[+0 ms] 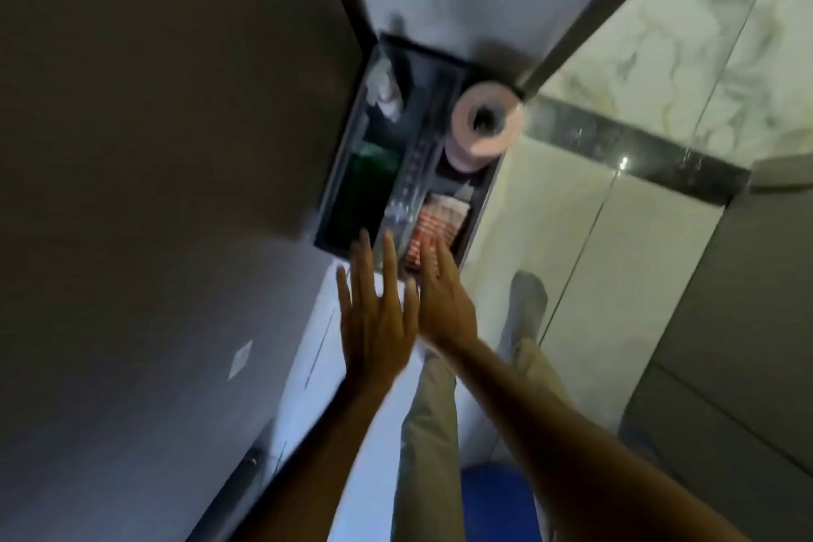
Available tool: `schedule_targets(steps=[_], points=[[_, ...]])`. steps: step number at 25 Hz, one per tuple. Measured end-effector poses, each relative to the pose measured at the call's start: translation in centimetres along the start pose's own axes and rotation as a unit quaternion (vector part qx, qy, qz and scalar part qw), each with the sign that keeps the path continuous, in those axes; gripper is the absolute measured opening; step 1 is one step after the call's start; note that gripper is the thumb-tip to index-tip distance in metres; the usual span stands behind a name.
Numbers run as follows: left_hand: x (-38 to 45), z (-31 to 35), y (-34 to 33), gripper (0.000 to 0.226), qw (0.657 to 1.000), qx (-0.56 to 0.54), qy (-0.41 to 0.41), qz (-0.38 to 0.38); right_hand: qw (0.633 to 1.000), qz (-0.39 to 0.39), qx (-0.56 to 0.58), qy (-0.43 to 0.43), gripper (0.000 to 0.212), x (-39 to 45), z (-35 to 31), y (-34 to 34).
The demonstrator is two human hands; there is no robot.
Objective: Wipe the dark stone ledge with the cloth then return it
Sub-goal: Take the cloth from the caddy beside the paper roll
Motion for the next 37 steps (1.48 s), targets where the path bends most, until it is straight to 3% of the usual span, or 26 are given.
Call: schedule_targets(steps=[3, 5, 8, 10, 16, 24, 27, 30, 37], points=[[9.4, -2.4, -3.5, 0.070, 0.997, 0.017, -0.036, 0.063, 0.992, 0.110, -0.018, -0.065, 0.072, 7.7, 2.6, -4.0], [15.6, -2.7, -4.9, 0.069, 0.987, -0.030, -0.099, 0.119, 0.983, 0.125, -0.077, -0.111, 0.083, 11.2, 4.1, -6.3], [19.4, -2.1, -8.1, 0.069, 0.975, -0.041, -0.190, 0.111, 0.979, 0.096, -0.110, -0.139, 0.100, 13.3, 5.4, -8.7], [20.3, -2.5, -9.6, 0.069, 0.981, -0.034, -0.180, 0.063, 0.976, 0.100, -0.123, -0.152, 0.105, 14.5, 5.7, -9.1], [20.4, -2.7, -10.4, 0.068, 0.978, -0.046, -0.175, 0.105, 0.978, 0.121, -0.108, -0.129, 0.086, 14.9, 5.1, -8.6], [20.5, -2.5, -9.0, 0.085, 0.981, -0.016, -0.191, 0.014, 0.988, 0.087, -0.082, -0.099, 0.061, 11.8, 4.5, -4.8], [19.6, -2.0, -6.0, 0.089, 0.981, 0.017, -0.193, -0.023, 0.994, 0.089, -0.041, -0.057, 0.055, 8.0, 3.4, -1.4], [17.6, -0.3, -1.7, 0.088, 0.985, 0.021, -0.172, -0.012, 0.996, 0.090, -0.024, -0.002, 0.056, 2.5, 3.0, 3.8], [11.2, 10.7, 4.3, 0.078, 0.973, 0.064, -0.217, -0.041, 0.972, 0.214, 0.088, -0.045, 0.050, -3.9, 10.0, 20.7]])
Point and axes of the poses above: each hand's wrist, its own x-axis towards the middle knuckle, its own y-axis out of the back of the hand, z = x × y, the point moved 2 cm from there along x, towards the middle knuckle, and after that the axes turned 1 degree about z, right-handed, at the moved point
